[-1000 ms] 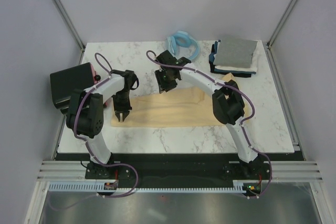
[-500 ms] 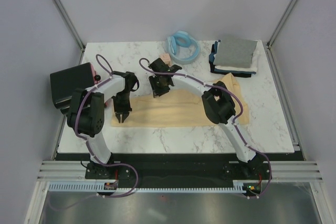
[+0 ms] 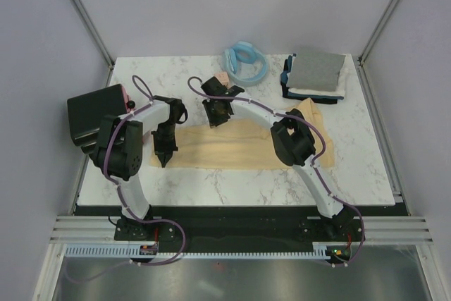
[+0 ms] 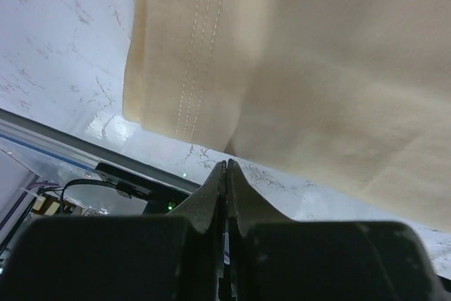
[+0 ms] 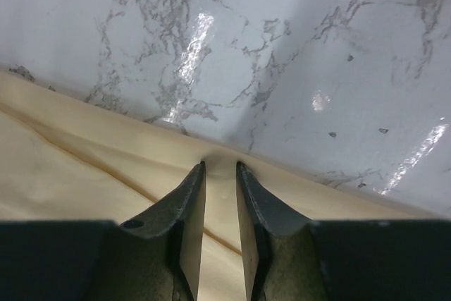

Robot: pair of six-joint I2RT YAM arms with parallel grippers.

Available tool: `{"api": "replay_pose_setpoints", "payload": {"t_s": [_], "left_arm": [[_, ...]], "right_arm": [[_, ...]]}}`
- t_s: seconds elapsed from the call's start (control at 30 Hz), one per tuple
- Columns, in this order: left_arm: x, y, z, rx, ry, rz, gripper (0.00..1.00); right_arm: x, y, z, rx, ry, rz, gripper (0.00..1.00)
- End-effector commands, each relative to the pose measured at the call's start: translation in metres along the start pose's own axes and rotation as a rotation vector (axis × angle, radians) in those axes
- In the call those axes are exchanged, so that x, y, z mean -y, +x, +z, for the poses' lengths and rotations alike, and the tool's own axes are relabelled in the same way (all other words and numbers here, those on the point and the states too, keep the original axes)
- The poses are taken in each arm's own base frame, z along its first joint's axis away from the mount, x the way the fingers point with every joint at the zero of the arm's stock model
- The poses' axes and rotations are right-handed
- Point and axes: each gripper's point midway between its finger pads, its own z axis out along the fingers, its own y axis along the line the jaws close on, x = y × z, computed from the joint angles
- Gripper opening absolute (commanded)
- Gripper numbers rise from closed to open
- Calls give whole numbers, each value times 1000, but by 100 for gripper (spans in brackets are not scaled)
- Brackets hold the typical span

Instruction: Fold and stack the t-shirts

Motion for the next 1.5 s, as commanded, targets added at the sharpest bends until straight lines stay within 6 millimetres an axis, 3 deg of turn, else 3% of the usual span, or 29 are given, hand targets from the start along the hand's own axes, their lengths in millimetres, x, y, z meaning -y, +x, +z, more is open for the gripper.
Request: {"api": "replay_pose_setpoints", "payload": {"t_s": [0.0,0.13,0.27,0.5,0.6,0.8,0.9,1.03,1.13,1.17,1.27,1.47], "left_arm": [[0,0,-3,-25,1,35,4],[-4,6,3,-44,-16,50,4],[-4,8,4,-54,-16,60,4],[-2,-15,-28,59,27,18,6],[-10,-26,-48,131,16,-29,7],[-33,-51,-117,382,69,-168,12],[-45,-58,-139,459,82,-218,15],[-44,-56,-140,459,100,-205,16],[-36,-51,-131,444,135,-167,16],[-31,-51,-129,447,162,-141,16],[-16,-45,-120,412,219,-69,16],[8,-35,-102,328,232,71,15]], "right_arm": [[41,5,15,-30,131,13,31],[47,0,17,-27,122,33,32],[31,-12,14,-9,49,30,41],[-2,-26,-13,33,-97,22,44],[-9,-8,-16,-36,-114,12,44],[-5,62,-27,-221,-103,-20,43],[-5,90,-38,-273,-100,-20,44],[-12,119,-55,-330,-121,-11,43],[-10,96,-81,-198,-74,8,45],[-14,73,-108,-101,-82,15,45],[-10,29,-152,77,-44,46,46],[8,-6,-210,254,18,83,49]]}}
